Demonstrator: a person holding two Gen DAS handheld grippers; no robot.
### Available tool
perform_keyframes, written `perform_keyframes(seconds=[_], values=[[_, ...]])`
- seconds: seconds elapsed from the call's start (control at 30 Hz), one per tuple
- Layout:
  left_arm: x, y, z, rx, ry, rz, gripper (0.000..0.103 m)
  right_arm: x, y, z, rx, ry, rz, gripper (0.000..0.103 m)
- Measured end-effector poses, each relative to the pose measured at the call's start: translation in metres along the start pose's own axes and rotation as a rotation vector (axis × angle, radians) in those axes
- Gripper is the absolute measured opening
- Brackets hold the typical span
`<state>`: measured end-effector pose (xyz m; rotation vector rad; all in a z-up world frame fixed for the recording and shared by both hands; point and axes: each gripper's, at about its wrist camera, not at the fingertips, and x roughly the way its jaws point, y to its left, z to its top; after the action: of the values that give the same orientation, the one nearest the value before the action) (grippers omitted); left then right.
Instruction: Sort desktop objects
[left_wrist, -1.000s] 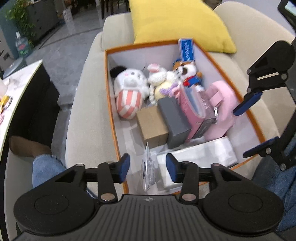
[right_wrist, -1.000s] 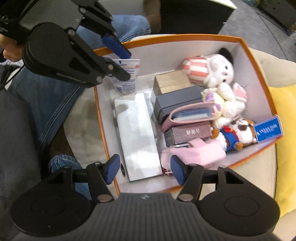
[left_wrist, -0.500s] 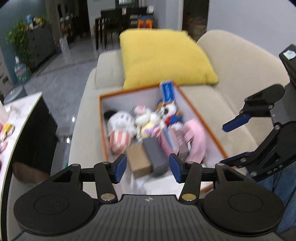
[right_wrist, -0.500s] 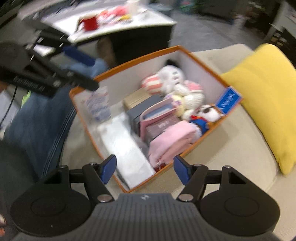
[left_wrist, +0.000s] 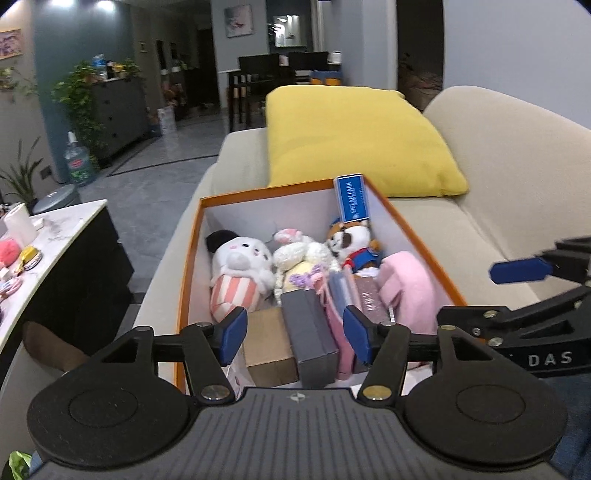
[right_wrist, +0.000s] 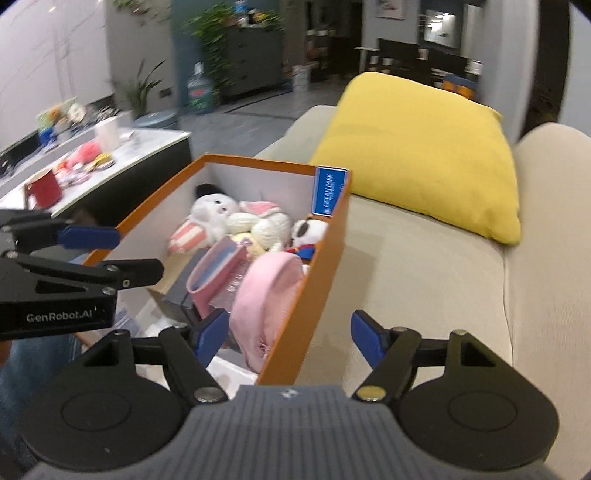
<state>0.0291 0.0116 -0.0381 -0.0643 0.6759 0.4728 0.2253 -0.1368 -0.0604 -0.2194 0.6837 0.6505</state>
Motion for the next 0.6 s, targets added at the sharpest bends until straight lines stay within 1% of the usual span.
perform_keyframes(seconds=[0.07, 0.13, 0.17, 0.2, 0.3, 0.37, 0.43, 0.6], values=[[0.003, 0.0, -0.004, -0.004, -0.01, 0.022, 0.069, 0.003, -0.001, -0.005, 0.044, -0.015, -0.002, 0.078], [0.004, -0.002, -0.009, -0.008, -0.021, 0.04, 0.071, 0.007, -0.002, -0.01, 0.077, -0.028, -0.017, 0.078], [0.005, -0.002, -0.011, -0.01, -0.025, 0.046, 0.074, 0.009, -0.001, -0.013, 0.084, -0.035, -0.029, 0.079], [0.005, -0.002, -0.012, -0.011, -0.026, 0.05, 0.075, 0.009, 0.0, -0.016, 0.087, -0.041, -0.037, 0.079], [0.01, -0.003, -0.017, -0.021, -0.012, 0.056, 0.075, 0.012, 0.001, -0.024, 0.092, -0.054, -0.047, 0.079], [0.012, -0.003, -0.02, -0.026, -0.009, 0.059, 0.076, 0.015, 0.0, -0.029, 0.103, -0.053, -0.045, 0.08], [0.012, -0.005, -0.023, -0.015, -0.024, 0.074, 0.078, 0.018, 0.0, -0.032, 0.11, -0.05, -0.033, 0.08], [0.013, -0.012, -0.026, 0.016, -0.027, 0.091, 0.081, 0.023, 0.002, -0.037, 0.102, -0.043, -0.015, 0.08]])
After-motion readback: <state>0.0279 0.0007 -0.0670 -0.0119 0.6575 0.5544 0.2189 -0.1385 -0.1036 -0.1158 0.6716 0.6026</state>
